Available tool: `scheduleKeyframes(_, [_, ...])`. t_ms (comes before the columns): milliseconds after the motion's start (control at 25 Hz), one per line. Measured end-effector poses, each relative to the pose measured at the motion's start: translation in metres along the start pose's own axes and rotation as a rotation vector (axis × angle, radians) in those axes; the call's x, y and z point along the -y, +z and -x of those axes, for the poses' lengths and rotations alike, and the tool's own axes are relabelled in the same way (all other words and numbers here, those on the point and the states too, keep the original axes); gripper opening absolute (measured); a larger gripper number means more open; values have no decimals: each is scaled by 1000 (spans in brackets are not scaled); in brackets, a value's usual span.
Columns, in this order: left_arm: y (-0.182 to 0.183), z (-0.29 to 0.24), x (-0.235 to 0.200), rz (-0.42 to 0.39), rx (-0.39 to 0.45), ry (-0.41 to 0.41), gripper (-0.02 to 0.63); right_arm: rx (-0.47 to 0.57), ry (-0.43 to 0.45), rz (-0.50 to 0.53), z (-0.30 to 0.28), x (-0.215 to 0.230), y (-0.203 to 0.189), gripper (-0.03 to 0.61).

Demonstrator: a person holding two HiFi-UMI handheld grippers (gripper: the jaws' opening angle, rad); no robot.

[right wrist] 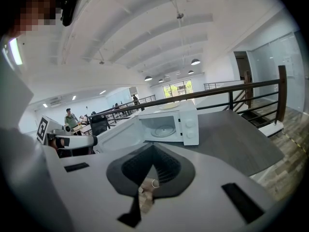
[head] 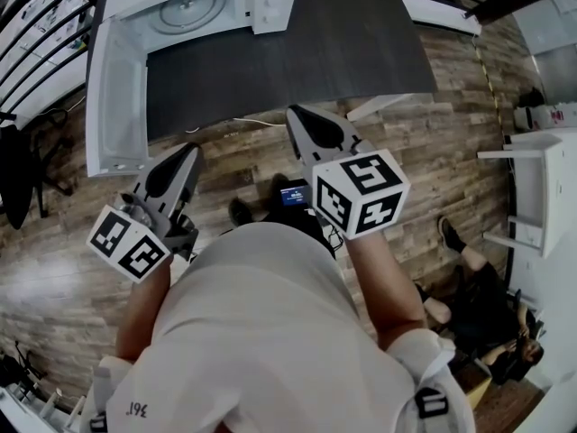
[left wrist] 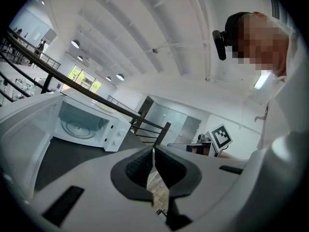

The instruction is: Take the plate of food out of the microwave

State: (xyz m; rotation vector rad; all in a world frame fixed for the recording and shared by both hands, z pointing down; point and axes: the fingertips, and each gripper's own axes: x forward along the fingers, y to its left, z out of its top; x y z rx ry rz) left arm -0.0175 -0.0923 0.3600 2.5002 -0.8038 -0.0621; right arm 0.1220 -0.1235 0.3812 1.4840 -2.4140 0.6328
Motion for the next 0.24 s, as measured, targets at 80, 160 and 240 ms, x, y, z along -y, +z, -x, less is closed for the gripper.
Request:
scheduleKeyframes(80, [0,-2,4,8,3,-20,18,3,0,4,1,2,1,0])
scheduleKeyframes(160, [0,-5,8,19,8,-42,18,5,-2,3,1,5,2,0])
scheduleKeyframes(240, [0,-7,12,31,12,-66,18,6,-4,2,2,8,2,0])
